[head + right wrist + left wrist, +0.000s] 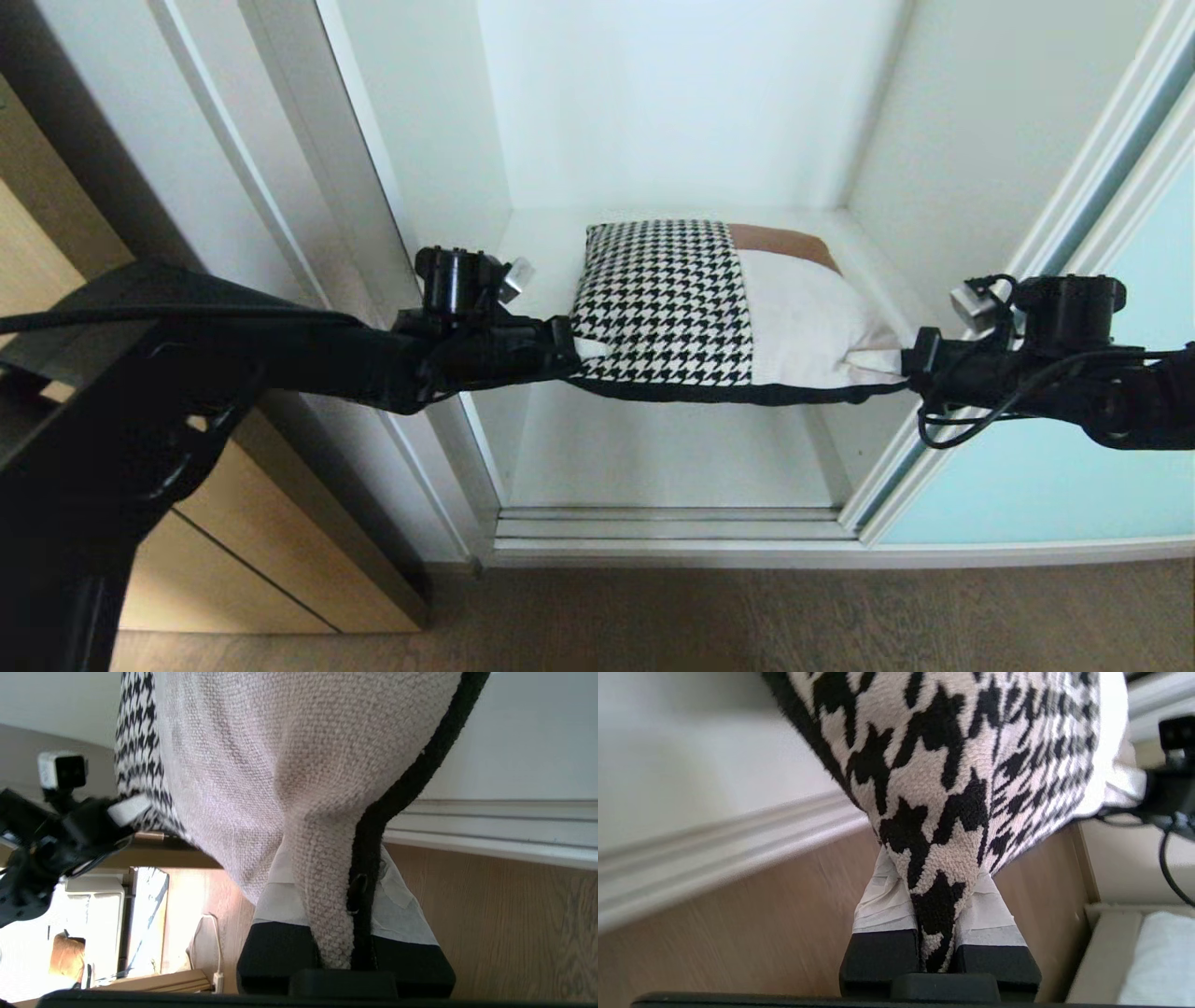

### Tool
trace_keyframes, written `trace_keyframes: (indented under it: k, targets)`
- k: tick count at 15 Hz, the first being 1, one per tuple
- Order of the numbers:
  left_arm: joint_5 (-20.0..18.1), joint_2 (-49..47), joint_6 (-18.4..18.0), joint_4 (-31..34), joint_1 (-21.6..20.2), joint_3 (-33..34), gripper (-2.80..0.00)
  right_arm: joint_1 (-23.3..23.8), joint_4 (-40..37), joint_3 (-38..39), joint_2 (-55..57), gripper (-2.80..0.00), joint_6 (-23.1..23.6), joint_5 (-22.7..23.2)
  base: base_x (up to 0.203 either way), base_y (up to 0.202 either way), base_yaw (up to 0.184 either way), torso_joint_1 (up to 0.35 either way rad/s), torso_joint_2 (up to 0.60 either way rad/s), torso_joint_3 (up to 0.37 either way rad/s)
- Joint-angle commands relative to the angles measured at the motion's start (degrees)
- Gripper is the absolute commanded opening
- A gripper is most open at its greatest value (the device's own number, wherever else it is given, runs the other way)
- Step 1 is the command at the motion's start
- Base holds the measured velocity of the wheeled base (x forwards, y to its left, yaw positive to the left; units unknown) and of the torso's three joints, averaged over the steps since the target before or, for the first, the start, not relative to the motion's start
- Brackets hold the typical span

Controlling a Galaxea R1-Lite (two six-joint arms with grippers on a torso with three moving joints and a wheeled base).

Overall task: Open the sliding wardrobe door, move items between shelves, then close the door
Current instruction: Place the pillow on the lower shelf

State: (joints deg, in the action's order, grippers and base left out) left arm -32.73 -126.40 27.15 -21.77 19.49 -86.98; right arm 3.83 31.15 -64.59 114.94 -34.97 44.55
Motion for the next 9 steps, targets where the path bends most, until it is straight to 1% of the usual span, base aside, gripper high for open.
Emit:
trace_keyframes:
  k: [1, 3, 4, 7, 9]
  targets:
    - [0.03, 7.37, 0.05, -0.43, 0.74, 5.92, -2.80, -0.07, 0.33, 2.80, -4.61, -2.80, -0.13, 0.28, 0.000, 0.000, 0.000, 0.000, 0.00, 0.000]
    - [0.76, 10.95, -0.27, -2.92, 1.46, 11.39, -2.80, -0.62, 0.22, 5.29, -8.71, -2.80, -0.10, 0.28, 0.000, 0.000, 0.000, 0.000, 0.00, 0.000]
    - [1.71, 13.01, -0.37, -3.76, 2.04, 13.96, -2.80, -0.83, 0.04, 6.82, -11.03, -2.80, -0.10, 0.28, 0.000, 0.000, 0.000, 0.000, 0.00, 0.000]
    - [5.91, 19.20, -0.65, -3.93, 4.37, 20.18, -2.80, -1.79, -0.18, 12.39, -17.31, -2.80, -0.16, 0.28, 0.000, 0.000, 0.000, 0.000, 0.00, 0.000]
    - [8.38, 22.78, -0.64, -3.88, 6.91, 24.15, -2.80, -2.14, -0.20, 15.92, -21.49, -2.80, -0.18, 0.28, 0.000, 0.000, 0.000, 0.000, 0.00, 0.000]
